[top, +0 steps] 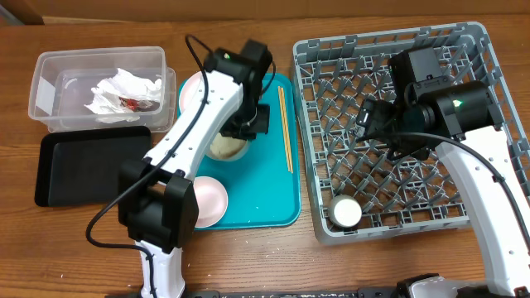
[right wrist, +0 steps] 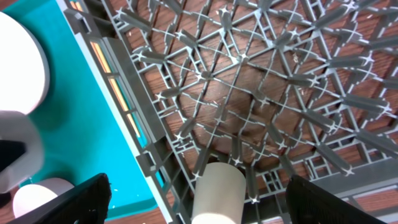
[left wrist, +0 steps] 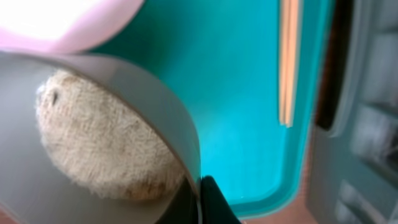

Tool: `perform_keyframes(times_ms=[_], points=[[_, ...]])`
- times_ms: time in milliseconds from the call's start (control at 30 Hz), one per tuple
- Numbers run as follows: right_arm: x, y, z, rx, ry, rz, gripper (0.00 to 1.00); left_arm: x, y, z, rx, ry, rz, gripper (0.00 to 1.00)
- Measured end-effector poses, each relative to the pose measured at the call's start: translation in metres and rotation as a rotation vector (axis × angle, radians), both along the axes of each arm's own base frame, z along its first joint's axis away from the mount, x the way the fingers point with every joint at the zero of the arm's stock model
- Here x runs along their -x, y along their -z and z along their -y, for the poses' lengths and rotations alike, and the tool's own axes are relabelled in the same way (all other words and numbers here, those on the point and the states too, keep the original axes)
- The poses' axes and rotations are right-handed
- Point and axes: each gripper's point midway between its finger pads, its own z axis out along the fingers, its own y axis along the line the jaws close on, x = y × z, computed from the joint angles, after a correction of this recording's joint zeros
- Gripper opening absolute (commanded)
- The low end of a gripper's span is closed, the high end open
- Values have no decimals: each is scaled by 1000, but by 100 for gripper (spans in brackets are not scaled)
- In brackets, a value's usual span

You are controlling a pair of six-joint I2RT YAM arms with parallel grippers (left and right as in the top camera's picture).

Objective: Sort waste into correct bins and load items into the dishwasher
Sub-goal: 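Grasp the rice bowl with the left gripper and carry it left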

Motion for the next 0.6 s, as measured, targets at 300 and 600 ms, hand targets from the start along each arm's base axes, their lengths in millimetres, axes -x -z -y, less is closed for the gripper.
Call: perform_keyframes(times_ms=[300,600], points=[[-3,-1,-1,-3,-3,14,91,-22,-85,-96,79,-220,53,4],[-3,-1,-2,-7,-4,15,91,-4,-86,-203,380,-407,39,4]])
